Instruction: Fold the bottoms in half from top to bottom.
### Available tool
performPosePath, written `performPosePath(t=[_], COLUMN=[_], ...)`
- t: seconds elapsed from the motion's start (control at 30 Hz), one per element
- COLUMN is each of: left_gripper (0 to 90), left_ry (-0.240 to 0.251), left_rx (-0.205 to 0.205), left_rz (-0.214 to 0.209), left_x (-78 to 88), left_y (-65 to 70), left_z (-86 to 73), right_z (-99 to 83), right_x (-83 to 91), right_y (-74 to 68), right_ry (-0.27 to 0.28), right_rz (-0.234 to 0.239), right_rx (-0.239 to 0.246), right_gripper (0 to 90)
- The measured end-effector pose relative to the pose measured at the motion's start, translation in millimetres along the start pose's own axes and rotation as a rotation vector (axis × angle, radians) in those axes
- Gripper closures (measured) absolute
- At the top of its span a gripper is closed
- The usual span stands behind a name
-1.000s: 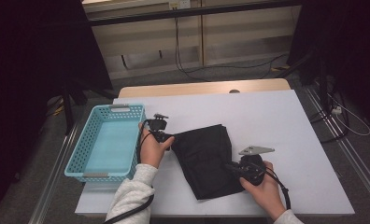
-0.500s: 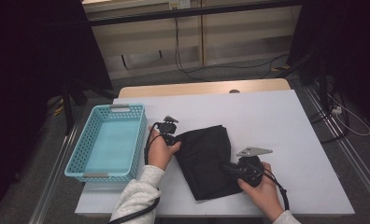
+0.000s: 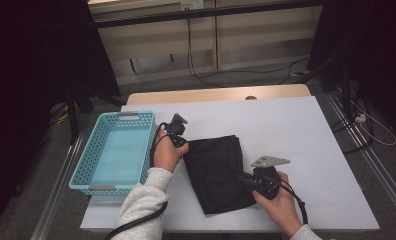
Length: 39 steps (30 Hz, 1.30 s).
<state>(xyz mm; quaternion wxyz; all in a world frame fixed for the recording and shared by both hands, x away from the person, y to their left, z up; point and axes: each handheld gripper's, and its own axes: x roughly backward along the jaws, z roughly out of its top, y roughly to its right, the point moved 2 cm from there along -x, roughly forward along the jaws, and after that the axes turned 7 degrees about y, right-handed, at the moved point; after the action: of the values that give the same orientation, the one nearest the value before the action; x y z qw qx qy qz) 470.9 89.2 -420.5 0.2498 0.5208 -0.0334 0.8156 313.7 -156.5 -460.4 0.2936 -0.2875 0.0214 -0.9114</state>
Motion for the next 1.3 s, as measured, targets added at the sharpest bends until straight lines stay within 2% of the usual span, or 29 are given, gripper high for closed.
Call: performPosePath(t=[0.1, 0.37, 0.57, 0.73, 0.8, 1.3], left_gripper=[81.4, 81.4, 81.4, 81.4, 81.4, 81.4], left_ry=[-0.015, -0.023, -0.052, -0.078, -0.087, -0.114], left_rx=[-0.006, -0.003, -0.012, -0.004, -0.016, -0.019], left_rz=[0.014, 0.01, 0.021, 0.022, 0.025, 0.038], left_x=[4.8, 17.1, 24.7, 32.9, 36.8, 52.0], left_y=[-1.2, -4.6, -6.7, -8.3, -7.0, -10.2], left_z=[4.0, 9.7, 14.3, 18.3, 19.7, 31.3], right_z=[3.5, 9.4, 14.7, 16.1, 16.7, 21.8], right_x=[-0.1, 1.6, 1.6, 0.5, 1.3, -2.2], right_y=[-2.2, -5.1, -12.1, -17.3, -19.0, -27.6], right_ry=[0.018, 0.044, 0.062, 0.062, 0.065, 0.084], right_rz=[0.002, 0.007, 0.015, 0.033, 0.033, 0.039], right_rx=[0.006, 0.012, 0.043, 0.046, 0.05, 0.053], right_gripper=[80.7, 80.8, 80.8, 80.7, 80.7, 80.7])
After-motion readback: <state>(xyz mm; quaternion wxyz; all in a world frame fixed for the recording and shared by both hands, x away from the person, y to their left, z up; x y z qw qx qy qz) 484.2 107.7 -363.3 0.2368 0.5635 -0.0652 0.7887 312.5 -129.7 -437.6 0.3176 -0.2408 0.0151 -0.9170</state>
